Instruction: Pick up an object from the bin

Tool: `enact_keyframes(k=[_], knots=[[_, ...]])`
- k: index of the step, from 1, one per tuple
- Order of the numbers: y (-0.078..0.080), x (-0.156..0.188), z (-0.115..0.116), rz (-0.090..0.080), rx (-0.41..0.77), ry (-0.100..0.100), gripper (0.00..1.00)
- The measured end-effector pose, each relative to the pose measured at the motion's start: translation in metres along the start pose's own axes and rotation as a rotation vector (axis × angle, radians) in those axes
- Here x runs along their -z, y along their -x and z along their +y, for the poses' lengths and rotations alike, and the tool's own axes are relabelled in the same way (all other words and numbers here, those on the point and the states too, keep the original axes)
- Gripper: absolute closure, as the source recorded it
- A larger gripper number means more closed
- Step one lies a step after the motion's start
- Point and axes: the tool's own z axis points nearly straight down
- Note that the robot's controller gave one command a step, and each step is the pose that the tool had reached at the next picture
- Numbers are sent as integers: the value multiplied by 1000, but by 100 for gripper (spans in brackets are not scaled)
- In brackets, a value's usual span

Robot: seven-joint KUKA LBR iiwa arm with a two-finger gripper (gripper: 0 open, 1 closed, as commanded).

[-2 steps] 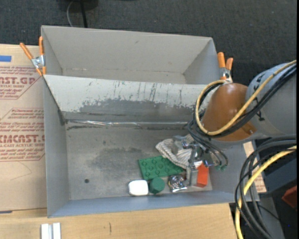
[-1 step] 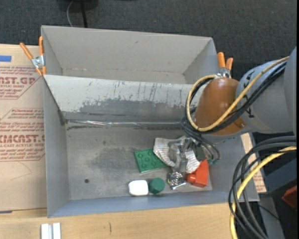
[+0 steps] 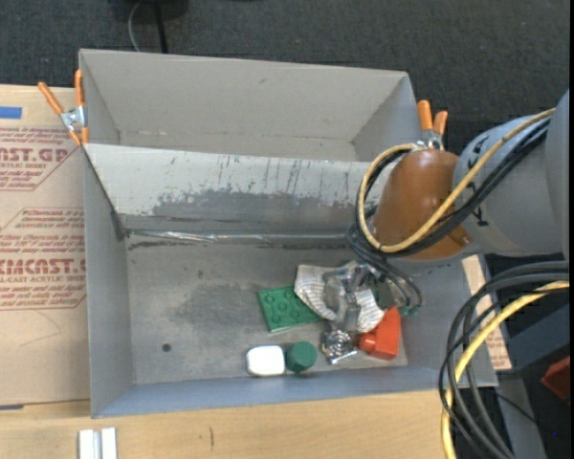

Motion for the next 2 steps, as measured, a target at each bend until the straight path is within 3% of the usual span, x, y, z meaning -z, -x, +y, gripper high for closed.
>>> enact_keyframes(k=[1,2], knots=[[20,7,9,4,39,-1,100],[12,42,-16,-1,20,5,100]])
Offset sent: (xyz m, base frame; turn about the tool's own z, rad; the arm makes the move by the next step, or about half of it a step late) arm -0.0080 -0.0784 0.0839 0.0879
